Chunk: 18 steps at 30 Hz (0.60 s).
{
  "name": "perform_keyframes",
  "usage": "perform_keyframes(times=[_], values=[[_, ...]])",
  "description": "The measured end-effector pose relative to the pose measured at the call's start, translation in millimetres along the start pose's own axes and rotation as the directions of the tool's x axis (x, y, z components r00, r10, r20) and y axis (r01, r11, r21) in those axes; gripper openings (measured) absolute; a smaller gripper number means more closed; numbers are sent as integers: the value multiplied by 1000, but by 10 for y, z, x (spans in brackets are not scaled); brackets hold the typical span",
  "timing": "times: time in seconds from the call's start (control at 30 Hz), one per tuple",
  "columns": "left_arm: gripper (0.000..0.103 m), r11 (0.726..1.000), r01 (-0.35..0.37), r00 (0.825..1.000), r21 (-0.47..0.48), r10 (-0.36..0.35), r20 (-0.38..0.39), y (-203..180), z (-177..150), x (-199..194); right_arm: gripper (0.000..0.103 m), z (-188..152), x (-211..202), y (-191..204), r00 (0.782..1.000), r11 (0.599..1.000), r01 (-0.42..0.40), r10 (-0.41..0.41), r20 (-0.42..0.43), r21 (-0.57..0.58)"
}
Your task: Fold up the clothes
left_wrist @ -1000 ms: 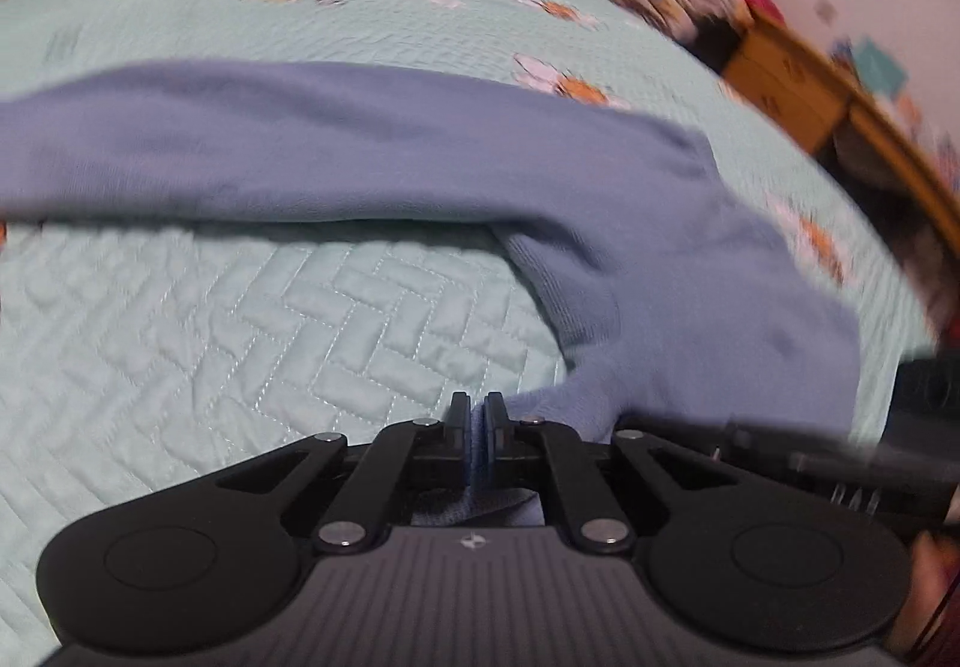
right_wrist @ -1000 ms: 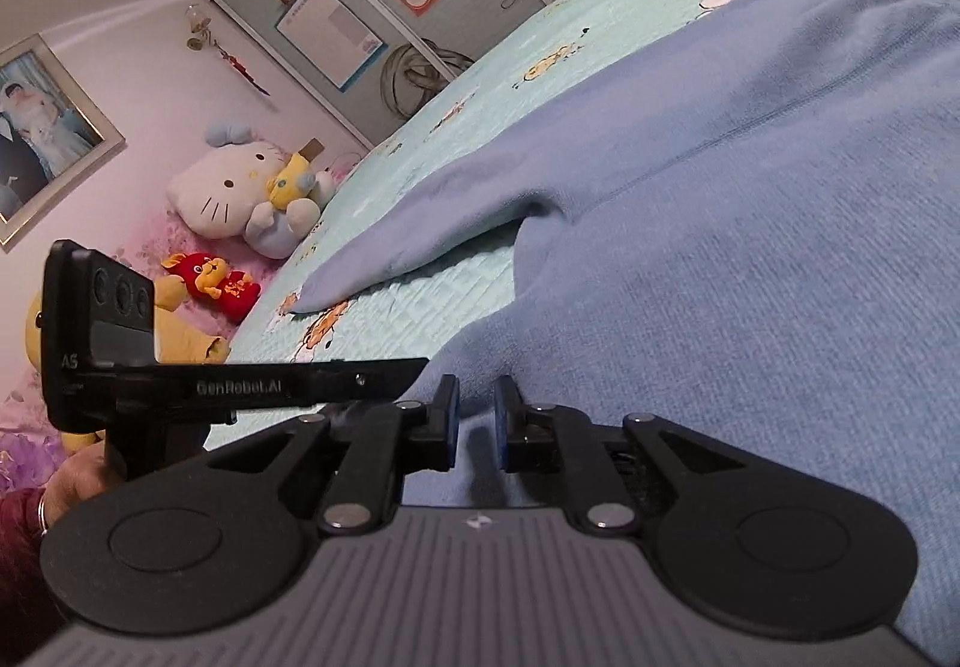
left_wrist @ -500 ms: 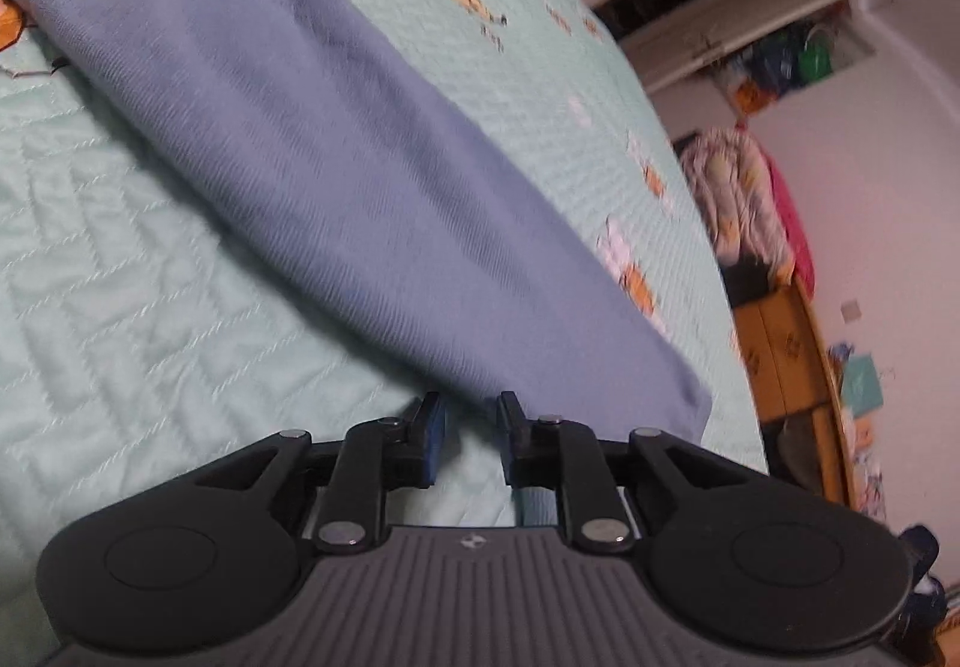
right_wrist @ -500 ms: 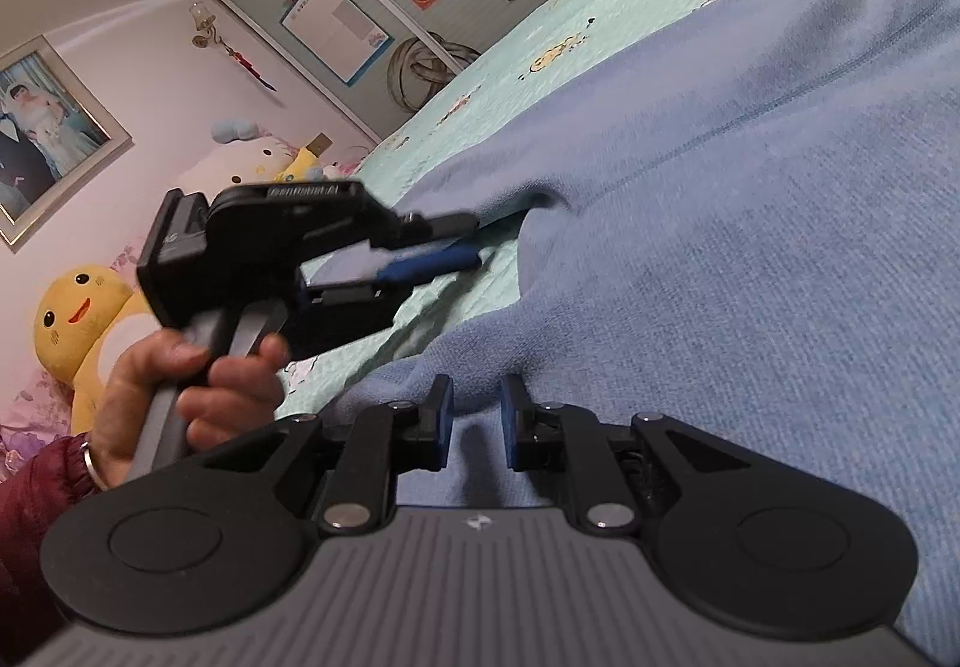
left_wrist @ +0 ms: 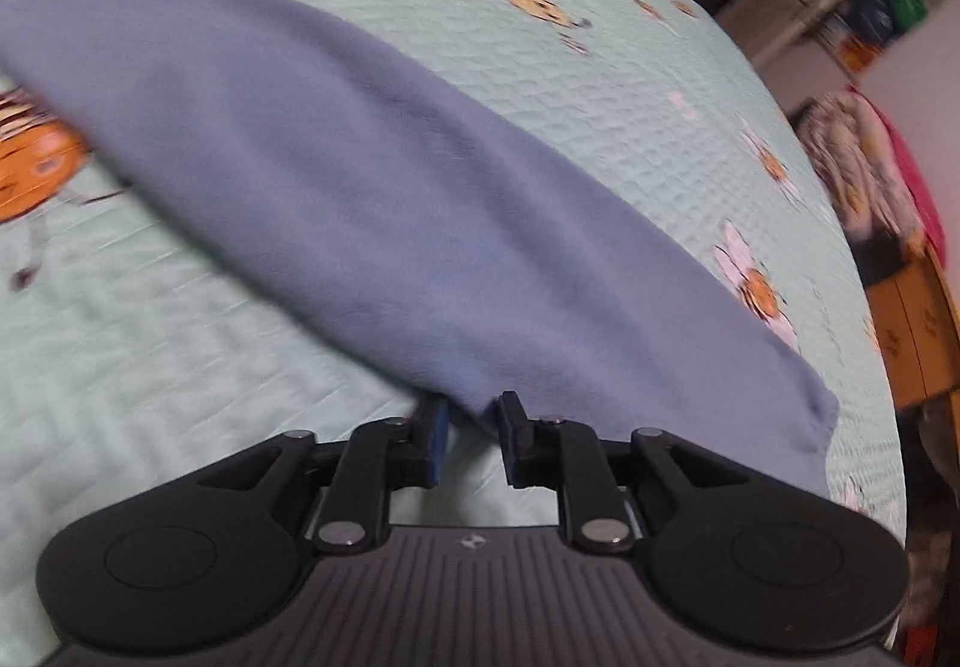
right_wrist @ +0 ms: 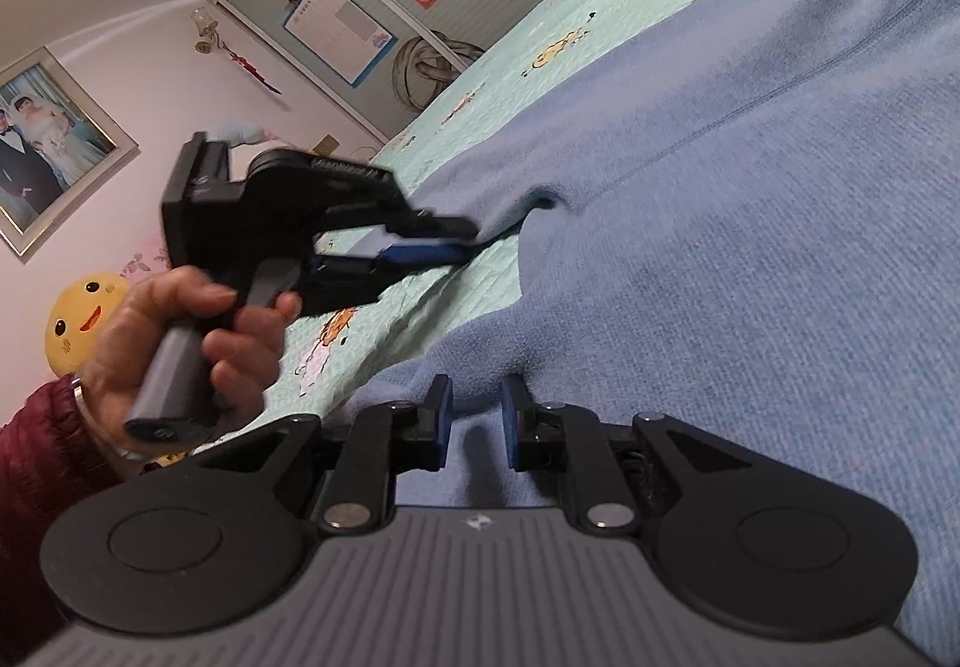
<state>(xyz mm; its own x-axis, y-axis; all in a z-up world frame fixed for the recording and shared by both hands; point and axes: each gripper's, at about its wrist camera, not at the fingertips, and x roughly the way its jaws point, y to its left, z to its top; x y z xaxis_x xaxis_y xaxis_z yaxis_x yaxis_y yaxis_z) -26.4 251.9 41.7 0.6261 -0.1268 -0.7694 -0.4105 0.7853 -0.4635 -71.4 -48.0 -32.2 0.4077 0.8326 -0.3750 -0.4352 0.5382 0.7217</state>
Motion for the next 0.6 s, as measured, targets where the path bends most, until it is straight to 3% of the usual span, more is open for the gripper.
perform_keyframes(times=[0.13, 0.2, 0.27, 0.33, 0.4, 0.5, 0.6], values=[[24, 999, 34, 998, 34, -36, 44, -75, -80, -170, 18, 1, 8, -3, 1000, 1000, -3, 3, -1, 2], [34, 992, 73, 997, 105, -77, 30, -237, -92, -102, 18, 0, 10, -8, 1000, 1000, -4, 4, -1, 3], [35, 982, 106, 994, 154, -107, -2, -369, -77, 50, 18, -8, 8, -17, 1000, 1000, -5, 5, -1, 3], [37, 980, 71, 997, 188, -66, -29, -418, -33, 296, 18, -7, 8, -20, 1000, 1000, -6, 6, -2, 5], [23, 983, 31, 999, 178, -25, -31, -379, 49, 464, 18, -7, 7, -25, 1000, 1000, -10, 10, -2, 8], [17, 988, -9, 1000, 154, 9, -2, -391, 175, 427, 18, -7, 3, -34, 1000, 1000, -17, 17, -3, 15], [23, 972, -28, 999, 235, 17, 49, -552, 110, 225, 18, -17, -2, -40, 1000, 1000, -23, 23, -2, 21]])
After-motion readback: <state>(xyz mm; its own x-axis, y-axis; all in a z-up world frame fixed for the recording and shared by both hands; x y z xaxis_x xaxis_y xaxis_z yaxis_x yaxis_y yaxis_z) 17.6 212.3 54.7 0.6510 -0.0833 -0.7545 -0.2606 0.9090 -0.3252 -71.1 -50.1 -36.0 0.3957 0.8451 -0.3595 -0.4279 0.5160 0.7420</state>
